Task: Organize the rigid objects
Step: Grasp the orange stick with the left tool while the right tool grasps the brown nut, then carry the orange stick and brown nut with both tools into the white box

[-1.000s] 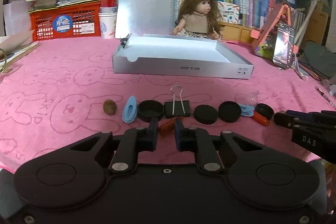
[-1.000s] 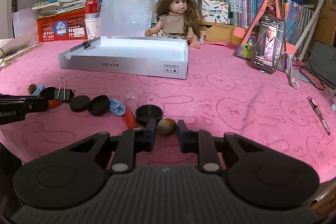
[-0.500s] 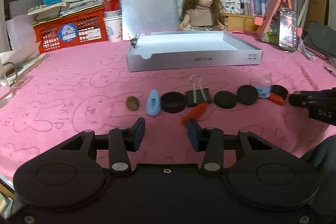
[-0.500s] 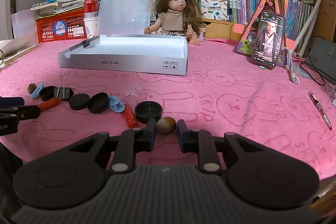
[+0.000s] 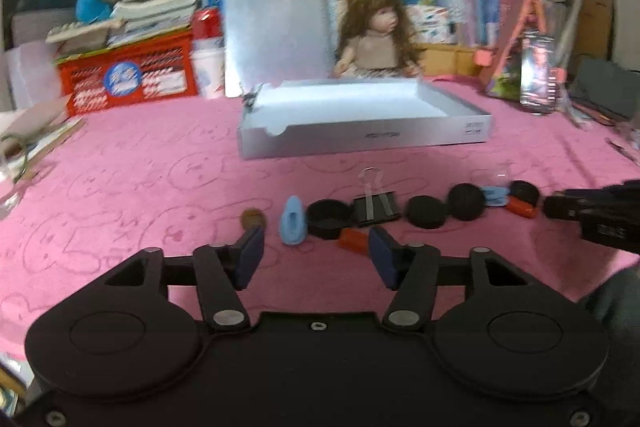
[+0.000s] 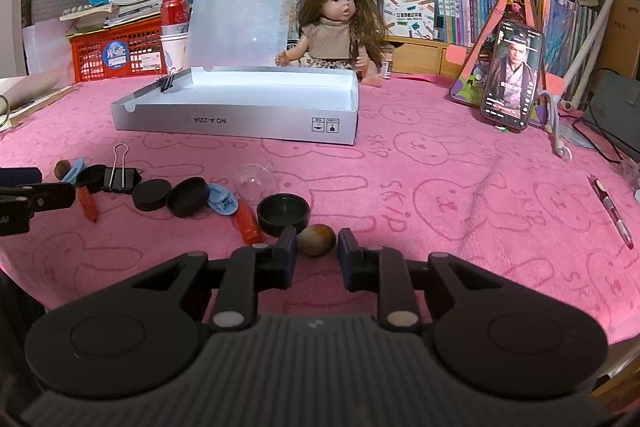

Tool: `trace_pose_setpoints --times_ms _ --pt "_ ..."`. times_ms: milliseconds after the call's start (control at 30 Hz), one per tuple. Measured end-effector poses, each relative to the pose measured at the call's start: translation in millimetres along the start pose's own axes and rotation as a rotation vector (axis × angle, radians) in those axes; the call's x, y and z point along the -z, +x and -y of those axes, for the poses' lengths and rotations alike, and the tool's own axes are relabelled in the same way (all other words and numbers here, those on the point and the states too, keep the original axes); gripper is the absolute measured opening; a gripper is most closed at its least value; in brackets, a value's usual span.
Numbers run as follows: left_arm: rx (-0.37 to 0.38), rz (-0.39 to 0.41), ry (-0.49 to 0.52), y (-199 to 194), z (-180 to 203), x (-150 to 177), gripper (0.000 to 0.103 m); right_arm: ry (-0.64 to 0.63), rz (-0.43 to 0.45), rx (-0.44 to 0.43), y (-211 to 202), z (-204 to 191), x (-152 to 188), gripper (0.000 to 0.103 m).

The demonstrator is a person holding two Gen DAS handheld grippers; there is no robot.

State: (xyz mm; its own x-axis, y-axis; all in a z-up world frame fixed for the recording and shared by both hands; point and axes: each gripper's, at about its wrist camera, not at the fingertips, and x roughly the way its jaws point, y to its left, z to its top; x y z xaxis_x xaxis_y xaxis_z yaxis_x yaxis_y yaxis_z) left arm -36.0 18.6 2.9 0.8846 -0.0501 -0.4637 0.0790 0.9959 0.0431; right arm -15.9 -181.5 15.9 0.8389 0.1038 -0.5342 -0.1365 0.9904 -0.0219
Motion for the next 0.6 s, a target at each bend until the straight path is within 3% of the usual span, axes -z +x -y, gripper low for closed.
trace_pose_setpoints --times_ms 100,267,433,533,600 --pt "0.055 0.034 0.098 -1 9 0 0.068 -0.032 0.001 -0.05 2 4 0 0.034" --pt "0.168 0.057 0.259 2 23 2 0.069 -0.073 0.002 -0.107 4 11 -2 0.036" --pt "0.174 -0.007 0.198 15 19 6 0.065 -0.087 0.014 -0.115 8 13 -2 0.036" --pt "0.187 -0.016 0.152 17 12 6 0.062 -0.092 0.022 -0.117 8 12 0 0.043" --pt "0.189 -0.013 0.158 19 11 5 0.055 -0.1 0.024 -0.116 8 11 0 0.036"
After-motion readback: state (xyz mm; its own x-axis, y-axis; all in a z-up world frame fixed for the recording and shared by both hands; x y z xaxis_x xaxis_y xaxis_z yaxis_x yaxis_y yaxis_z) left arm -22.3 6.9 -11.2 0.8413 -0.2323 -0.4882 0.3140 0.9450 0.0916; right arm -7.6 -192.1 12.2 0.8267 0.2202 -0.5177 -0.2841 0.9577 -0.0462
